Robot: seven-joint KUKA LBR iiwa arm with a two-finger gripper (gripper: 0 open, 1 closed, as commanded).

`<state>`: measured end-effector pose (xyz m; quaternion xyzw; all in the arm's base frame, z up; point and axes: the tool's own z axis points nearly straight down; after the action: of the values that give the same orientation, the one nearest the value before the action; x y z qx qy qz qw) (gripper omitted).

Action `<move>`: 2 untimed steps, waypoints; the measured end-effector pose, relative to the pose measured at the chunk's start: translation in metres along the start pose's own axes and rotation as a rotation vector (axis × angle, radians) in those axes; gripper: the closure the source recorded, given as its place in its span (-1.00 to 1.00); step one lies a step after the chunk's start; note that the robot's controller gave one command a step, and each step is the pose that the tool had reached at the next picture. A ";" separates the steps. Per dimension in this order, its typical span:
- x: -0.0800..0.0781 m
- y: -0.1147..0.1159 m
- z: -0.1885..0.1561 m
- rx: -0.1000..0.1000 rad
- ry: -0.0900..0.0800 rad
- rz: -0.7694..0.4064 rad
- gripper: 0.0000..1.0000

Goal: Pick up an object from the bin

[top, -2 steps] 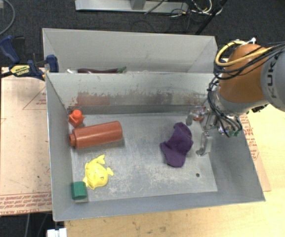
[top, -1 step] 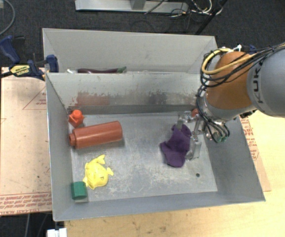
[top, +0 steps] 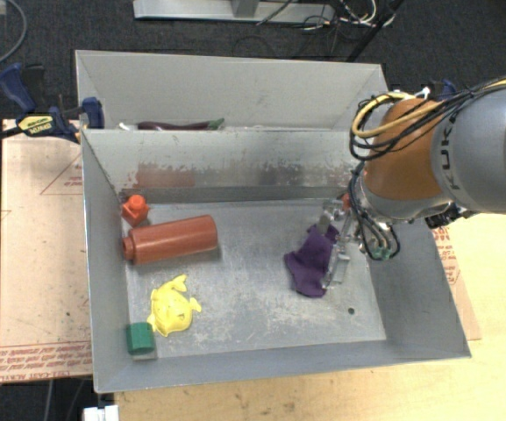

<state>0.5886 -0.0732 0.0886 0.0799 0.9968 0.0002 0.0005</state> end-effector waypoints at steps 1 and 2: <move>-0.003 0.007 0.004 -0.001 -0.004 -0.172 -1.00; -0.009 0.011 0.003 -0.001 -0.005 -0.359 -1.00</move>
Offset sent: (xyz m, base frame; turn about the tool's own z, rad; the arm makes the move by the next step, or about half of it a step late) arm 0.0282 0.0195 0.0011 0.2670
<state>0.5993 -0.0636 0.0858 -0.0993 0.9951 0.0004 0.0031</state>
